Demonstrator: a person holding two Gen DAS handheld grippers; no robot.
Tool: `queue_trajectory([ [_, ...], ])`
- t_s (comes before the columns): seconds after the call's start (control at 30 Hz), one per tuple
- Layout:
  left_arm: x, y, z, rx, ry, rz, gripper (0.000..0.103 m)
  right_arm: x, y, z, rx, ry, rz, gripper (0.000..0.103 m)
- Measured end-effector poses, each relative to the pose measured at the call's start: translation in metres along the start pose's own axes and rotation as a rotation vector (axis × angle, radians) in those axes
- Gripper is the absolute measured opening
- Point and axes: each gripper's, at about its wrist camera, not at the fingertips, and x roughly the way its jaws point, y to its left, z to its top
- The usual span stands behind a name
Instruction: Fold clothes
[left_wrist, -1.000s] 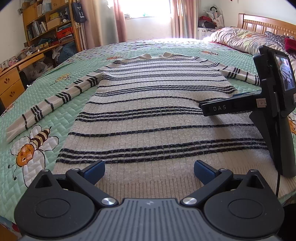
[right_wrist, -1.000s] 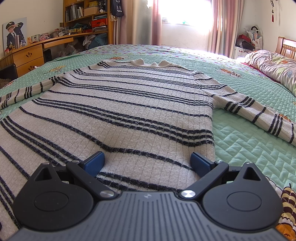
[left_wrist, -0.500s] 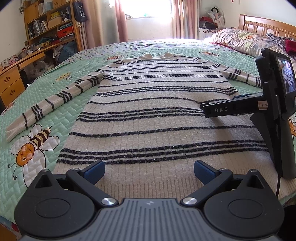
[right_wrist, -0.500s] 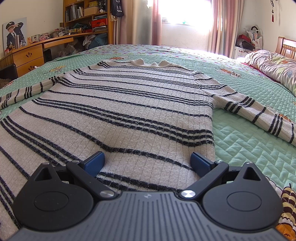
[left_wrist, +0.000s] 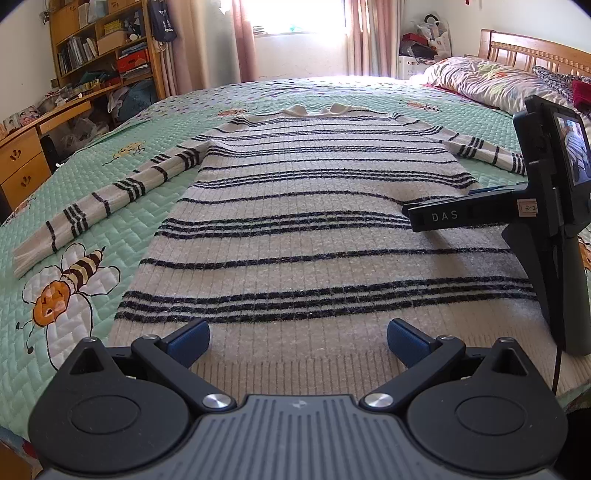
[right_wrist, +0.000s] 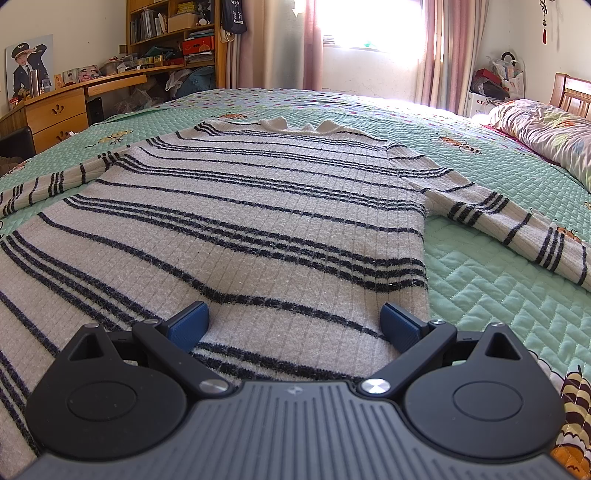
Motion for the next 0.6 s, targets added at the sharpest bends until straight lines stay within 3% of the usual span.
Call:
queue_trajectory([
  [0.6, -0.0024, -0.0001, -0.0018, -0.001, 0.001, 0.0, 0.102, 0.0, 0.0, 0.0, 0.0, 0.0, 0.0, 0.099],
])
